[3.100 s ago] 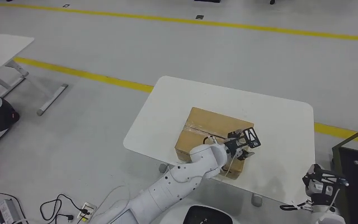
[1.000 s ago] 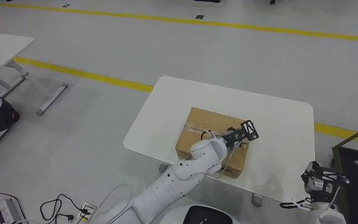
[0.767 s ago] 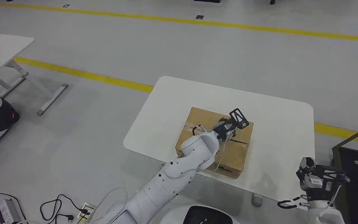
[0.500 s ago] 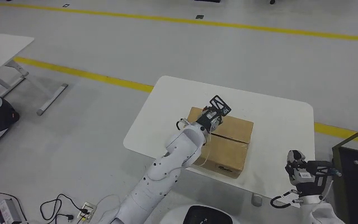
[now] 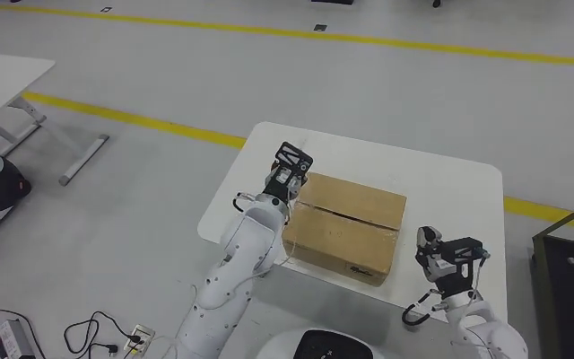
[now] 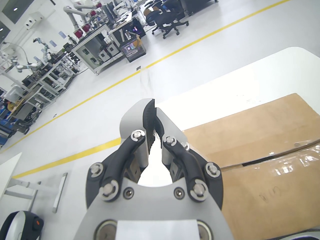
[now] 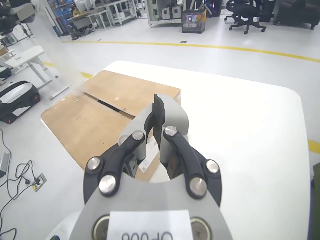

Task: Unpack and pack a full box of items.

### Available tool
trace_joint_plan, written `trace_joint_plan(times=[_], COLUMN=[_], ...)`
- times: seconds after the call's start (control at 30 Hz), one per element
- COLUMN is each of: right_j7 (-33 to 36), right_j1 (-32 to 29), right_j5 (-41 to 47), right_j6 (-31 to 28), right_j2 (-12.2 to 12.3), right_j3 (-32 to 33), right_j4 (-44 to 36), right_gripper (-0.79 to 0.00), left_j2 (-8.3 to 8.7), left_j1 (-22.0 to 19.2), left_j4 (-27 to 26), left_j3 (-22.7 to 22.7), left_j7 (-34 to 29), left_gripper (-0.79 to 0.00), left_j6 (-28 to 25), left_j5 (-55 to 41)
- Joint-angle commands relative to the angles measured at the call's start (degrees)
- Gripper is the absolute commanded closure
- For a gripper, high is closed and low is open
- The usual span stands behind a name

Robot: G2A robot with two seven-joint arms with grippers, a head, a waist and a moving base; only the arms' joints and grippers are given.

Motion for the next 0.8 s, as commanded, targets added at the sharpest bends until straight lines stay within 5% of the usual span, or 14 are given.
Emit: trace_joint_plan(times=[0.0,0.4,0.77], right_j7=[0.1,0.4,1.2], right_j1=[1.0,5.8,7.4], right_j5=[-0.2,-2.8,-4.6], right_j6=[-0.5,-2.0,-0.8], right_j2=[-0.1,-0.9,-1.3], right_j3=[-1.1,-7.0,-9.0], right_j4=[0.9,7.0,9.5], right_gripper=[0.0,0.0,0.0], left_j2=[0.15,0.38,0.62], left_j1=[1.3,5.8,2.7], left_j4=[-0.8,-1.8,1.8], left_j3=[-1.3,-6.6,-9.5], left_j7=[0.2,2.2,2.5], left_gripper=[0.0,0.0,0.0], left_j6=[0.8,9.0,10.1], left_j5=[0.6,2.6,3.7])
